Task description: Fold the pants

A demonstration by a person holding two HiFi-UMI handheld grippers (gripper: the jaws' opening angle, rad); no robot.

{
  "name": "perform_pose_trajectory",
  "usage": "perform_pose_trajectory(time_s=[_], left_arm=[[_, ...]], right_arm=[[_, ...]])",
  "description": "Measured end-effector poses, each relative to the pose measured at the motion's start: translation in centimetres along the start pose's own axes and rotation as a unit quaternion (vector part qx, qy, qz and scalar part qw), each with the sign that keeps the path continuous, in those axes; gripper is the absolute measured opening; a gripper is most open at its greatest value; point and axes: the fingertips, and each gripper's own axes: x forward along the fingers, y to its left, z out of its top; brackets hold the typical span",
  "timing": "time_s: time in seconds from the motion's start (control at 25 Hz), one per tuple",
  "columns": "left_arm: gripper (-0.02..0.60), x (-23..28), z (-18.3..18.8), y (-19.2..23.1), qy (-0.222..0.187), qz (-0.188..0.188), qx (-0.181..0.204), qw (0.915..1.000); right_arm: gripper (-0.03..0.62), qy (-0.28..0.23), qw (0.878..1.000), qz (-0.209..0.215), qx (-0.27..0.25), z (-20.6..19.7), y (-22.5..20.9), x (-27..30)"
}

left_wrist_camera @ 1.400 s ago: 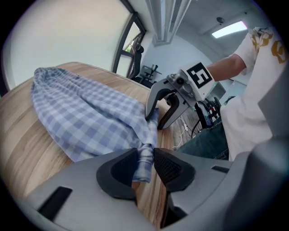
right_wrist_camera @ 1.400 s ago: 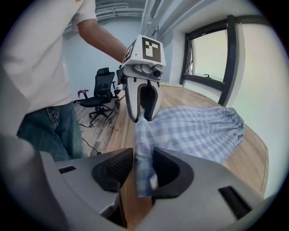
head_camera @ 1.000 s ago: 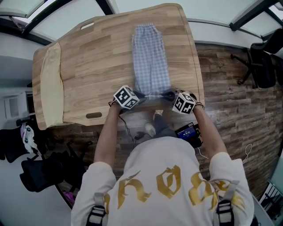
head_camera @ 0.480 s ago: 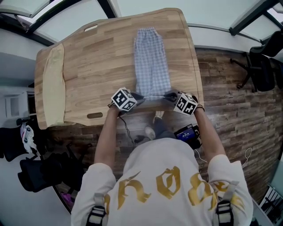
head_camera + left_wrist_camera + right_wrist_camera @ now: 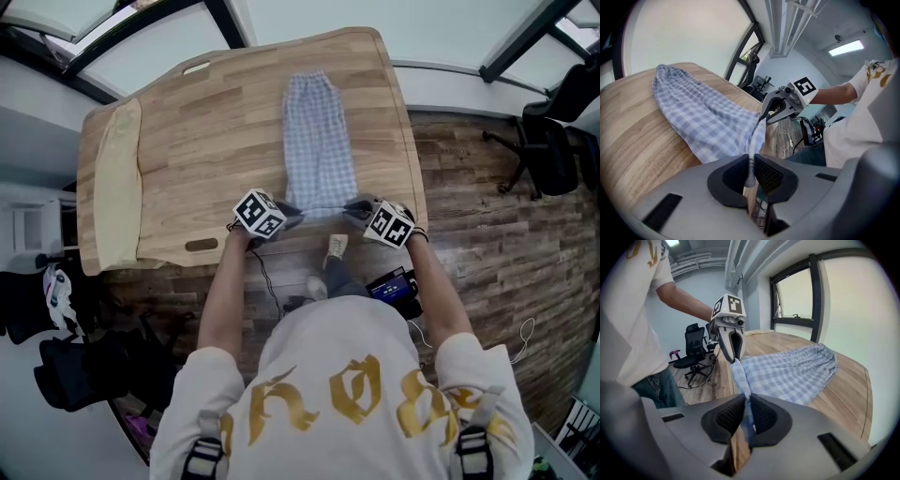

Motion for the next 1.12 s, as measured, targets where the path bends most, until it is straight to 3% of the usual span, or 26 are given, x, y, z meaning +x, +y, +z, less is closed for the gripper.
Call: perform_pose_trajectory(time_s=[0.36,0.92,1.12], left_arm=[[0.064,-2.3,0.9,-3.8,-0.005,-0.010,0.027,0.9996],[0.064,-5.6,-1.3,-13.4,0.082,-0.055,0.119,0.9880],[0.064,-6.0,-1.7,-15.9,0.090,-0.079,0.123,0.9851]], right_arm=[[0.054,-0.034,0.999,-0.005,0.023,3.6,1.9,-3.5],[0.054,-0.031,0.995,0.086,0.038,6.5,11.2,-8.1],[0.054,-0.028,0.993,0.099,0.049,6.7,12.9,-9.4]])
